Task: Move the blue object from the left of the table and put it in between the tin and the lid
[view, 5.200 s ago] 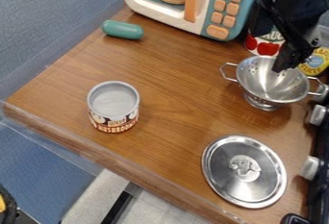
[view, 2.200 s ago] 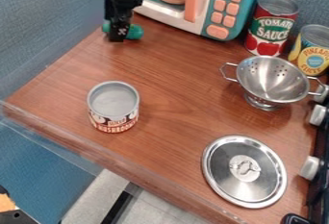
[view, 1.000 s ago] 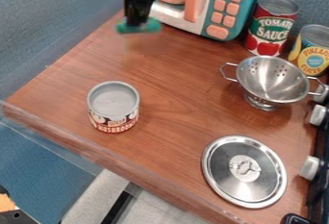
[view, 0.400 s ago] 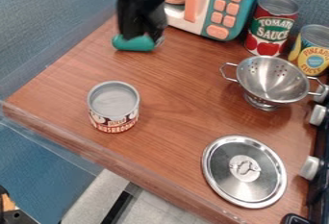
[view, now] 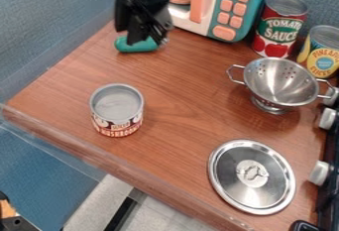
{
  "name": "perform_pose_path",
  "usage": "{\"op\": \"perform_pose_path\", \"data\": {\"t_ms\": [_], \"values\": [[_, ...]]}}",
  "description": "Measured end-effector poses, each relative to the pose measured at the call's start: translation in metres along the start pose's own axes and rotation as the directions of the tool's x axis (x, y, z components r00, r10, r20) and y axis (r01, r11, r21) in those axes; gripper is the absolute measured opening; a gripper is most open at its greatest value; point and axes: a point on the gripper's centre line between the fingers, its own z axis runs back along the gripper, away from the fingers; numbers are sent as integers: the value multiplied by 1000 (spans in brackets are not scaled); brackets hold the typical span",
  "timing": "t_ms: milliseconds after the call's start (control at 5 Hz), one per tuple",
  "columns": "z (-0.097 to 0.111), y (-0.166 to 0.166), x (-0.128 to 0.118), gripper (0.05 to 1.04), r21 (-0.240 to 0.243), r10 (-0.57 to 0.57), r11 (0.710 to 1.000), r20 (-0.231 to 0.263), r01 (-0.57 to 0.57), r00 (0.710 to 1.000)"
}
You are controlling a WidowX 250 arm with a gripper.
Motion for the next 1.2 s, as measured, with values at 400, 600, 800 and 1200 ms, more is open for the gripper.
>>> {"op": "perform_pose_path", "data": {"t_ms": [400, 600, 800, 1200], "values": [[-49, 34, 46, 996, -45, -74, 996, -48, 72, 996], [-74, 38, 62, 1003, -92, -104, 991, -75, 97, 992], [-97, 37, 70, 1001, -122, -158, 982, -95, 147, 983], [-112, 25, 71, 952, -150, -197, 972, -97, 181, 976]]}}
